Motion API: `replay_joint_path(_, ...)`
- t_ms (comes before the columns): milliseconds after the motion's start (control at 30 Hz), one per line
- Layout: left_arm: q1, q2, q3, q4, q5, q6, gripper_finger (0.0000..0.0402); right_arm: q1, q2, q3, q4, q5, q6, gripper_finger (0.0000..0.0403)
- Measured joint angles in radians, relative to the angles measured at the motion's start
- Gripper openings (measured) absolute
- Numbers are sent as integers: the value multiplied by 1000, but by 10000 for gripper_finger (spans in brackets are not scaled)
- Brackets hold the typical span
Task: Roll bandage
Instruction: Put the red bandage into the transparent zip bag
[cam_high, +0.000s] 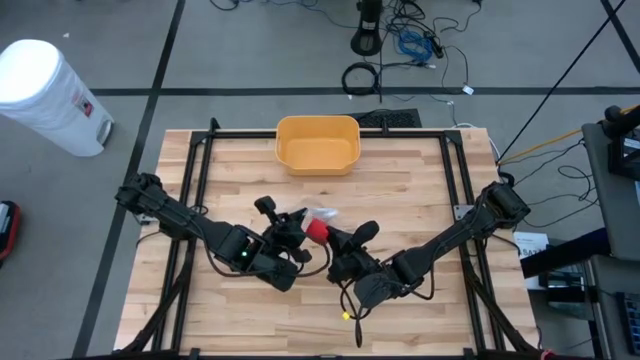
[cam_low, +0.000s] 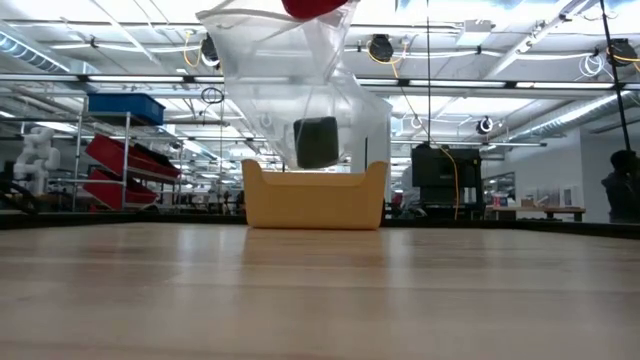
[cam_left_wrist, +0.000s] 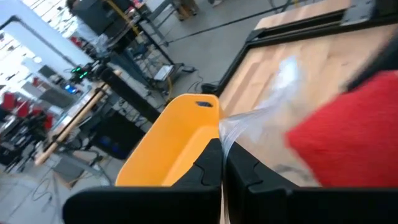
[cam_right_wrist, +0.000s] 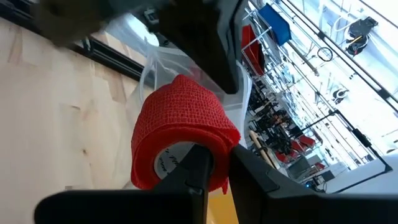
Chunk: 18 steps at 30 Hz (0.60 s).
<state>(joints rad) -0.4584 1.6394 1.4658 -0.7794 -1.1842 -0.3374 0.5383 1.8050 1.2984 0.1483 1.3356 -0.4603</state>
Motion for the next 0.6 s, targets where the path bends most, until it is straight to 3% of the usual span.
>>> replay_joint_path(300,24,0,-1,-107,-14,-125,0,25,0,0,-2,56,-16,39)
replay_joint_path(600,25,0,76,-150,237,-128,0,75,0,0,-3,106,-37,39)
